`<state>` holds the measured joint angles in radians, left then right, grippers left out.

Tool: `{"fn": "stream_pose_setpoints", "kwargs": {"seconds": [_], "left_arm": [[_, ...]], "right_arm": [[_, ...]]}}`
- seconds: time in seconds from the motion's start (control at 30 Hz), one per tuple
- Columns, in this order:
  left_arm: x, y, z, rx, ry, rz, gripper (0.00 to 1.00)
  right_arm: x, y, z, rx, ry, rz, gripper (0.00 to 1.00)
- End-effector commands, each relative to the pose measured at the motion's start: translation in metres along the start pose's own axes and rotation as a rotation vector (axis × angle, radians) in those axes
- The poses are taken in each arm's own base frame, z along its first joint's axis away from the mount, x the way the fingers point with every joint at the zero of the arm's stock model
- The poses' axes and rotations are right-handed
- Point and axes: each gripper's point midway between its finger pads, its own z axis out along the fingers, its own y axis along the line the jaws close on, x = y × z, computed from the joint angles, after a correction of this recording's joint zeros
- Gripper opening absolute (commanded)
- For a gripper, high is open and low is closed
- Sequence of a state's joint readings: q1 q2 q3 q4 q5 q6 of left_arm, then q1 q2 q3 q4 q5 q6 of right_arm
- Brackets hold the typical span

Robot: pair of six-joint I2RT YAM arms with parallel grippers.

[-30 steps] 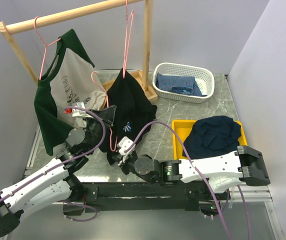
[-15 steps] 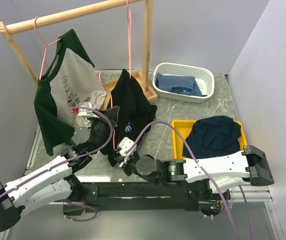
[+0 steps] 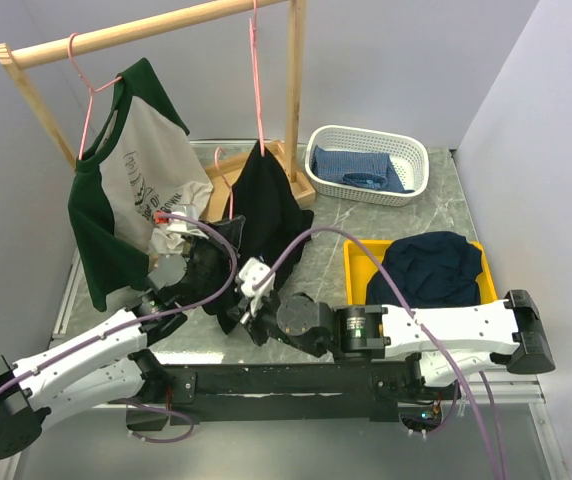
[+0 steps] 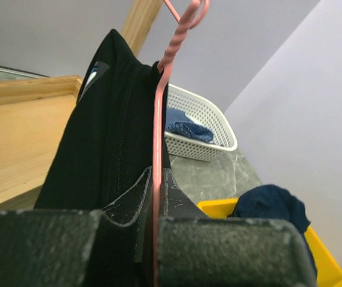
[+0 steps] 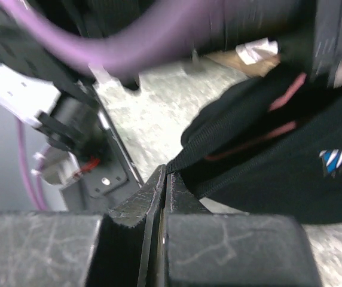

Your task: Place the t-shirt on the hanger

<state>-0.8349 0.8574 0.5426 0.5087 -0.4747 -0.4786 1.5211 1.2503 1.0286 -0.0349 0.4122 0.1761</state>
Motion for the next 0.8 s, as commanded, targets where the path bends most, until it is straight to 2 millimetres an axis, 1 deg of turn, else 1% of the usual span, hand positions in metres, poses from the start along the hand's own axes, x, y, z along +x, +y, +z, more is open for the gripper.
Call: {"fn": "stream_pose_setpoints", "kwargs": {"seconds": [0.0, 0.03, 0.1, 0.13, 0.2, 0.23, 0.27, 0.3, 0.33, 0.37, 0.53, 0.6, 0.63, 0.67, 0.73, 0.77], "left_arm": [[-0.026, -0.028, 0.002, 0.109, -0.044, 0.025, 0.01], [-0.025, -0.031, 0.001, 0.124, -0.032, 0.029, 0.01], [-0.030, -0.037, -0.002, 0.155, -0.025, 0.046, 0.01], [-0.023, -0.039, -0.005, 0.170, 0.014, 0.062, 0.01], [-0.031, -0.047, -0.010, 0.205, 0.028, 0.082, 0.01], [-0.023, -0.050, -0.013, 0.228, 0.078, 0.102, 0.01], [-0.029, -0.055, -0.014, 0.241, 0.085, 0.103, 0.01], [-0.030, -0.058, -0.017, 0.252, 0.098, 0.105, 0.01], [-0.023, -0.059, -0.021, 0.263, 0.147, 0.114, 0.01], [-0.031, -0.065, -0.022, 0.279, 0.149, 0.117, 0.01], [-0.035, -0.078, -0.030, 0.305, 0.259, 0.130, 0.01], [-0.045, -0.086, -0.032, 0.308, 0.295, 0.131, 0.01], [-0.049, -0.087, -0.032, 0.303, 0.297, 0.119, 0.01], [-0.060, -0.093, -0.033, 0.310, 0.289, 0.113, 0.01], [-0.061, -0.096, -0.038, 0.318, 0.330, 0.123, 0.01], [-0.076, -0.103, -0.038, 0.324, 0.314, 0.117, 0.01]], "right_arm": [[-0.031, 0.015, 0.000, -0.081, -0.003, 0.088, 0.00], [-0.035, 0.003, 0.004, -0.052, -0.006, 0.101, 0.00], [-0.035, -0.008, 0.004, -0.034, 0.001, 0.123, 0.00], [-0.034, -0.023, 0.007, -0.003, 0.002, 0.142, 0.00], [-0.035, -0.036, 0.006, 0.012, -0.001, 0.161, 0.00], [-0.034, -0.049, 0.007, 0.039, -0.003, 0.183, 0.00], [-0.039, -0.056, 0.005, 0.052, -0.017, 0.202, 0.00], [-0.041, -0.059, 0.005, 0.047, -0.017, 0.216, 0.00], [-0.043, -0.064, 0.004, 0.053, -0.022, 0.238, 0.00], [-0.049, -0.075, 0.002, 0.068, -0.039, 0.252, 0.00], [-0.071, -0.084, -0.008, 0.066, -0.090, 0.273, 0.01], [-0.080, -0.082, -0.014, 0.051, -0.112, 0.273, 0.04], [-0.082, -0.081, -0.016, 0.041, -0.117, 0.276, 0.04], [-0.087, -0.081, -0.020, 0.035, -0.131, 0.276, 0.05], [-0.091, -0.085, -0.025, 0.053, -0.144, 0.288, 0.05], [-0.091, -0.091, -0.029, 0.085, -0.145, 0.289, 0.05]]}}
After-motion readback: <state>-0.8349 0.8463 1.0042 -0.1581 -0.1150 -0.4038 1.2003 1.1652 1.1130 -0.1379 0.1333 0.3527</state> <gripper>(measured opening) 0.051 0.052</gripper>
